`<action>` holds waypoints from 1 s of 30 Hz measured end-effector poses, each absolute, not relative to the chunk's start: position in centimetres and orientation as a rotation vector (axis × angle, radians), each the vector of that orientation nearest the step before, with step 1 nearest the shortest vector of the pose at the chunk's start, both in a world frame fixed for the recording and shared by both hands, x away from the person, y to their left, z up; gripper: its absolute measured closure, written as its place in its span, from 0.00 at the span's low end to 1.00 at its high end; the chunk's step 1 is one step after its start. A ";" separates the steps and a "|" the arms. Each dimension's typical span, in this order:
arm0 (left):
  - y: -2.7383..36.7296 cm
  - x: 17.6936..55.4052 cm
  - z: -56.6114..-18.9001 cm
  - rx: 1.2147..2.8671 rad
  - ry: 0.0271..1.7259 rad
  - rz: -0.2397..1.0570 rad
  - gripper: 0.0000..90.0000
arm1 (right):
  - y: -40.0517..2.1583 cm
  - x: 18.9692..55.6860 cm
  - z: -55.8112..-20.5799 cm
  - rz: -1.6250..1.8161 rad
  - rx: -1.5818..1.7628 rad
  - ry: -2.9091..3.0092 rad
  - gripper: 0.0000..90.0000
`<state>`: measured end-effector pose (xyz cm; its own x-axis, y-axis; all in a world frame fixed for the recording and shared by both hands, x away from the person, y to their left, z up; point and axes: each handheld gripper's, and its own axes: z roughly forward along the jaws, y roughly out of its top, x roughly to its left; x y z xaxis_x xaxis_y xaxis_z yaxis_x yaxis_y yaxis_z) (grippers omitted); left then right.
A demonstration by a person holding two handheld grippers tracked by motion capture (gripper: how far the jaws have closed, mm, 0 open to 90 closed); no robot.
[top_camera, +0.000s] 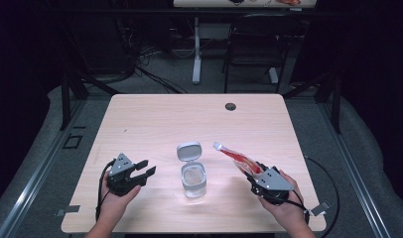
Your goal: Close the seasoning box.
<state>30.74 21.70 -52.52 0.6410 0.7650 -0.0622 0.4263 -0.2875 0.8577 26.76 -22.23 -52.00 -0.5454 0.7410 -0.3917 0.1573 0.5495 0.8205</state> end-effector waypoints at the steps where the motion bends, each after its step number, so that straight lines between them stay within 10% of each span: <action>1: 21.7 30.7 -52.5 1.923 0.939 0.454 0.65 | -22.3 26.8 -52.0 0.958 0.725 2.020 0.59; 30: 21.1 30.4 -52.1 1.926 0.908 0.449 0.65 | -22.5 26.5 -51.1 0.815 0.618 1.991 0.59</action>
<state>30.35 21.05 -52.15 0.6598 0.7493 -0.0564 0.4101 -0.2962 0.8626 26.45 -22.53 -51.05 -0.4954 0.6834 -0.5362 0.1116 0.6622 0.7409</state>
